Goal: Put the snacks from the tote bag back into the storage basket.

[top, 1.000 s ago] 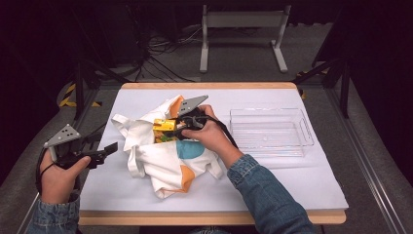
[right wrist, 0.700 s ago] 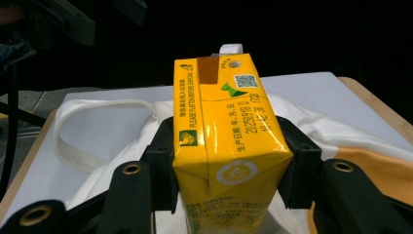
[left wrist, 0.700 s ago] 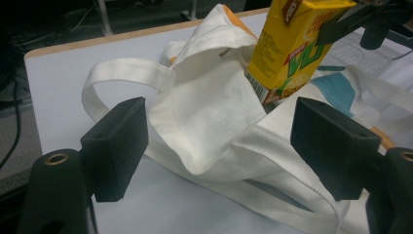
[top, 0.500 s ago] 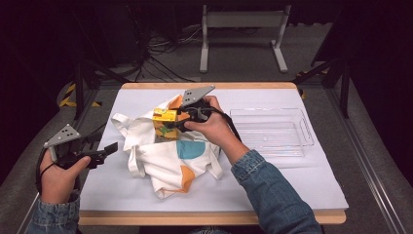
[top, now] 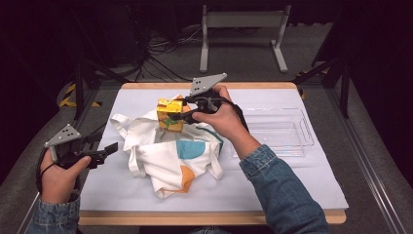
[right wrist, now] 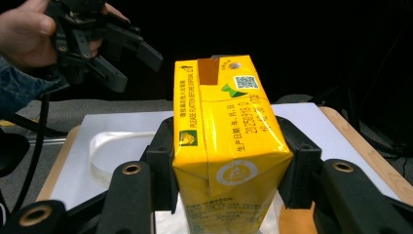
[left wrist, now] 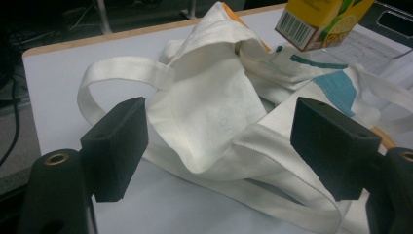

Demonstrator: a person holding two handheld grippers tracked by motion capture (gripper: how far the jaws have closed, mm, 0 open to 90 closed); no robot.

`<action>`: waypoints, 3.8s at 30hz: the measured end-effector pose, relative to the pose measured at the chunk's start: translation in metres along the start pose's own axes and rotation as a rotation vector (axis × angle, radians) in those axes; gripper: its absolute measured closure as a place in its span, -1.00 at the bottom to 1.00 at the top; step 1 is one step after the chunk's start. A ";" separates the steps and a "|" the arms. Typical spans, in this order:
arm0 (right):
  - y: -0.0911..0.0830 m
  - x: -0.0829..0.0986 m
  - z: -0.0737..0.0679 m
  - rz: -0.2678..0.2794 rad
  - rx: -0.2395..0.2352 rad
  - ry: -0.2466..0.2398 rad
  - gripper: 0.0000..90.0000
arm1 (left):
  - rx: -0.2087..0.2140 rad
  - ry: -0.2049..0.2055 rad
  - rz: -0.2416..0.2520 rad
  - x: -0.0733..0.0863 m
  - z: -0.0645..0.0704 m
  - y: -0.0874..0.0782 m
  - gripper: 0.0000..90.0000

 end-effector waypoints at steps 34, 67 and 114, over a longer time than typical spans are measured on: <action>-0.115 -0.002 0.009 0.011 0.071 0.018 0.14 | 0.004 0.008 -0.002 -0.003 0.001 0.004 -0.54; -0.200 0.054 0.020 -0.067 0.143 0.097 0.14 | -0.038 -0.017 0.011 0.007 -0.003 -0.012 -0.55; -0.182 0.126 -0.001 -0.100 0.005 0.076 0.14 | -0.039 -0.013 0.005 0.008 -0.002 -0.012 -0.56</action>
Point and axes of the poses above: each handheld gripper's, and its own axes: y roughly forward along the jaws, x roughly out of its underside, z roughly to its right, the point moved 4 cm from there along y, roughly forward along the jaws, and after that the axes turned 15 degrees about -y, right-handed, at the moved point
